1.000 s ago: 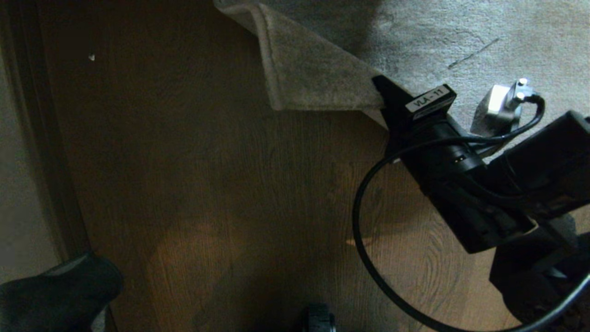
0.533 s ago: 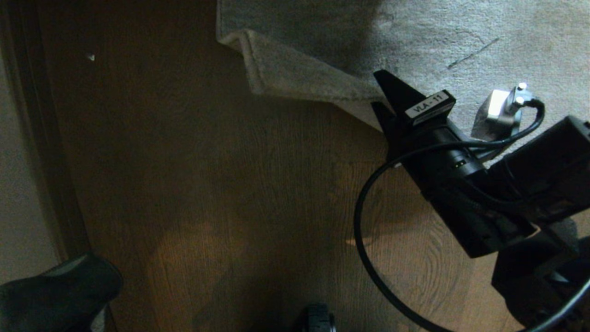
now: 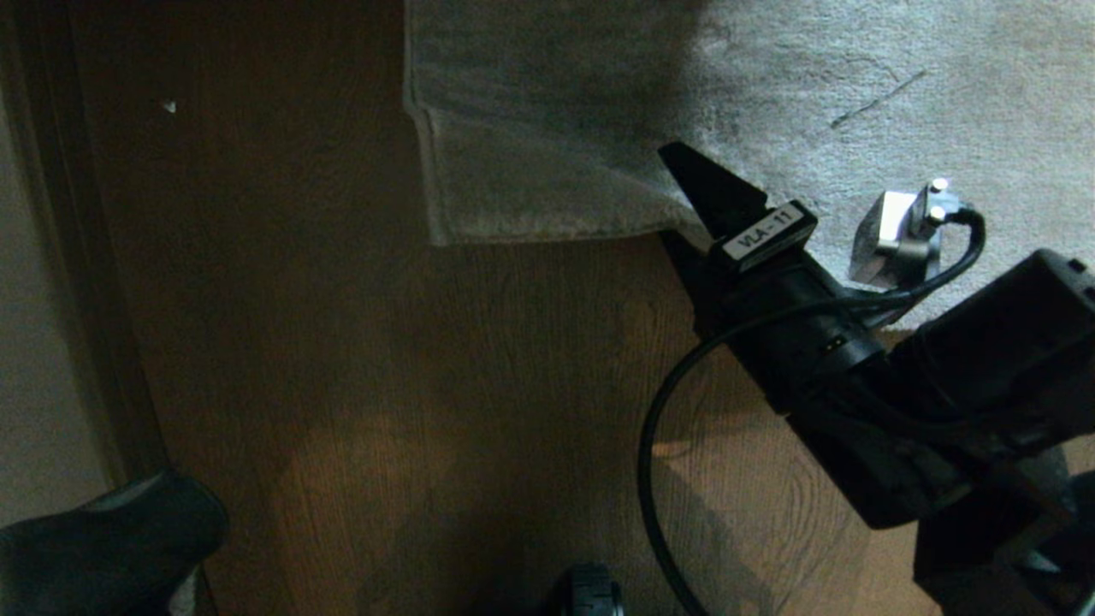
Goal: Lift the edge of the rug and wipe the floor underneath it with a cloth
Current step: Lay down the carpet
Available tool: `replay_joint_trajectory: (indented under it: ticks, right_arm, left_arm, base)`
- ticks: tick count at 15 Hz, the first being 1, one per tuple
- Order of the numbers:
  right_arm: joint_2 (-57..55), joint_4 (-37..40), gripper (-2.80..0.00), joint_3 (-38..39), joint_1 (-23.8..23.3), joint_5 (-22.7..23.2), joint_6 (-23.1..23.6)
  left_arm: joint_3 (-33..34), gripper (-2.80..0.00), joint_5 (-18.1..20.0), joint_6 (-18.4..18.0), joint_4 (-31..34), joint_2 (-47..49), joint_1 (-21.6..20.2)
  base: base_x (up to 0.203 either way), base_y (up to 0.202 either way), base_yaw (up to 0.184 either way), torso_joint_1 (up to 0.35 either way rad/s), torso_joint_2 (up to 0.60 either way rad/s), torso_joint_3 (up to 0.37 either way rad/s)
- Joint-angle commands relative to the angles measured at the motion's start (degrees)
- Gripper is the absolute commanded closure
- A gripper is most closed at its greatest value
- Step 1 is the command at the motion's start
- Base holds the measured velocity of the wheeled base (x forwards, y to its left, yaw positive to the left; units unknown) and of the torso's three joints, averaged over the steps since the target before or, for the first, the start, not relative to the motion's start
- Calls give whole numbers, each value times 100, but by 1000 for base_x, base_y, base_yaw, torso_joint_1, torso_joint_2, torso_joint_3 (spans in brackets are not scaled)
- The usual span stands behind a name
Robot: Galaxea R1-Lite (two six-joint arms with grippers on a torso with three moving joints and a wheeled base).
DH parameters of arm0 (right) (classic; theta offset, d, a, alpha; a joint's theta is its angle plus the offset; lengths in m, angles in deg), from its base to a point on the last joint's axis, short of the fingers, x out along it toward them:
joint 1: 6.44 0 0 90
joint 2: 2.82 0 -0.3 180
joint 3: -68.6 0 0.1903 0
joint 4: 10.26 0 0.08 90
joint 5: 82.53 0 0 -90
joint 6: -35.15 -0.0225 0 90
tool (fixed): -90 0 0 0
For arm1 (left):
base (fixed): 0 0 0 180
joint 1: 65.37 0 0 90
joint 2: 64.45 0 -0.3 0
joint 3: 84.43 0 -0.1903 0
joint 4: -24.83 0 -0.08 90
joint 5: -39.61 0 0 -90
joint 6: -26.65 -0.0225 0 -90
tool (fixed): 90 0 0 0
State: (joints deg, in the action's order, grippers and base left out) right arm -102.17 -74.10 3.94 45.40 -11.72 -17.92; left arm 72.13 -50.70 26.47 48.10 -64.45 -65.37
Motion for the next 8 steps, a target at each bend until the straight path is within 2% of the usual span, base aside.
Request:
replay_joint_trajectory:
  ticks: [1,5,8]
  right_arm:
    - [-64,-274,-280,32,298,-14,-24]
    - [-151,-274,-280,33,725,-30,-11]
    - [-231,-274,-280,27,843,-32,-11]
  left_arm:
    - [-1,0,-5,1,0,0,0]
    - [7,0,-5,1,0,0,0]
    - [7,0,-5,1,0,0,0]
  base:
    - [0,0,0,0,0,0]
    - [0,0,0,0,0,0]
    - [0,0,0,0,0,0]
